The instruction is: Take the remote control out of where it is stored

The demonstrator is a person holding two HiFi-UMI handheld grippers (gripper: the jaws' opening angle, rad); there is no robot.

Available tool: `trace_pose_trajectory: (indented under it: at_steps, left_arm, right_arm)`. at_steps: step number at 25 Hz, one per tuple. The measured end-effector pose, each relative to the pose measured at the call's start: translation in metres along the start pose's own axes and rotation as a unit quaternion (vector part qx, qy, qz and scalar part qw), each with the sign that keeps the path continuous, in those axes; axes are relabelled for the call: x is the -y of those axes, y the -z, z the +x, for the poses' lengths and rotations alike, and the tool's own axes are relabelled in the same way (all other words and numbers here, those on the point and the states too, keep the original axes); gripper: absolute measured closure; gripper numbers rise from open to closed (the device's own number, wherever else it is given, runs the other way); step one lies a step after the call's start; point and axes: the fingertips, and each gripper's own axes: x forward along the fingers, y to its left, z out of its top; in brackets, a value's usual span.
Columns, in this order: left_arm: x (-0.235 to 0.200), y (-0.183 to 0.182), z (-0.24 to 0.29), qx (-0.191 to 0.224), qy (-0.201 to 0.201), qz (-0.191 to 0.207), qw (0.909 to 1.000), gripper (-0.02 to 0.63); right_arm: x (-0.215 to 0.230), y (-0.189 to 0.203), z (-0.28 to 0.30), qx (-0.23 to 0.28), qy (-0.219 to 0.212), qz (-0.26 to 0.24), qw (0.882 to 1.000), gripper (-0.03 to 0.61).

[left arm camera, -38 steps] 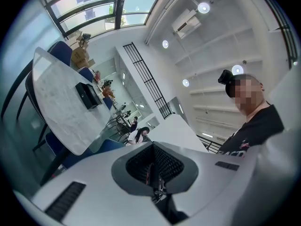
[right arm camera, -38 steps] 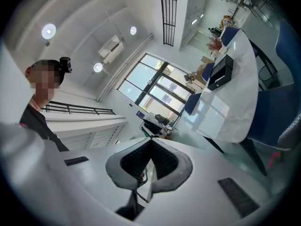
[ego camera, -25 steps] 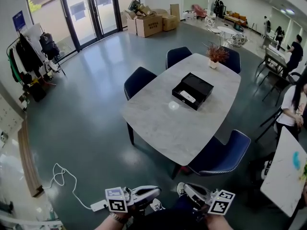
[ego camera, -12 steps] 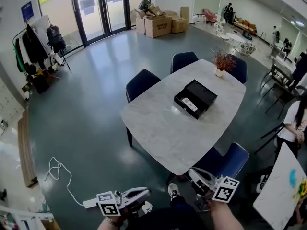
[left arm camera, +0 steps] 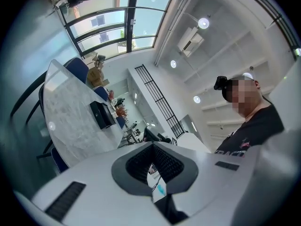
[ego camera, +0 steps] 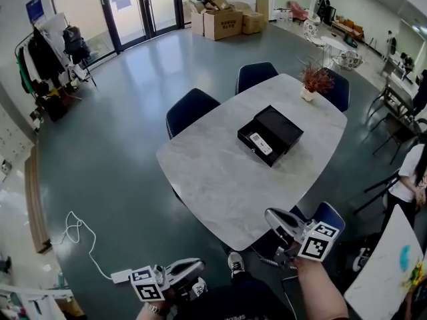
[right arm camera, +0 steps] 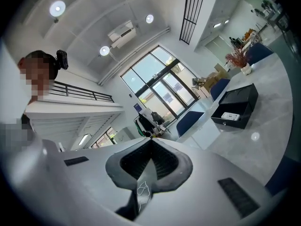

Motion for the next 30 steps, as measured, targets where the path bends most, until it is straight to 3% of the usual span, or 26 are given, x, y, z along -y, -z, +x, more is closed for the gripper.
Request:
trace_pose_trajectory:
  at_steps: [4, 16, 21, 27, 30]
  left_arm:
    - [-0.01, -0.002, 0.019, 0.005, -0.005, -0.009, 0.9999, 0.607]
    - [-0.039, -0.01, 0.039, 0.025, -0.059, -0.029, 0.9975, 0.608]
    - [-0.047, -0.011, 0.042, 0.034, -0.084, -0.037, 0.9952, 0.607]
    - [-0.055, -0.007, 0.042, 0.045, -0.111, -0.045, 0.9917, 0.607]
    - [-0.059, -0.003, 0.038, 0.054, -0.127, -0.052, 0.9891, 0.607]
  right_arm:
    - [0.029, -0.036, 0.01, -0.007, 0.0, -0.001, 1.0, 0.568]
    - [0.183, -0.119, 0.072, -0.102, 0.084, -0.08, 0.988, 0.555]
    - [0.25, -0.132, 0.104, -0.181, 0.141, -0.113, 0.967, 0.524]
    - [0.334, -0.132, 0.133, -0.273, 0.198, -0.125, 0.933, 0.481]
    - [0.363, -0.12, 0.145, -0.328, 0.217, -0.133, 0.91, 0.455]
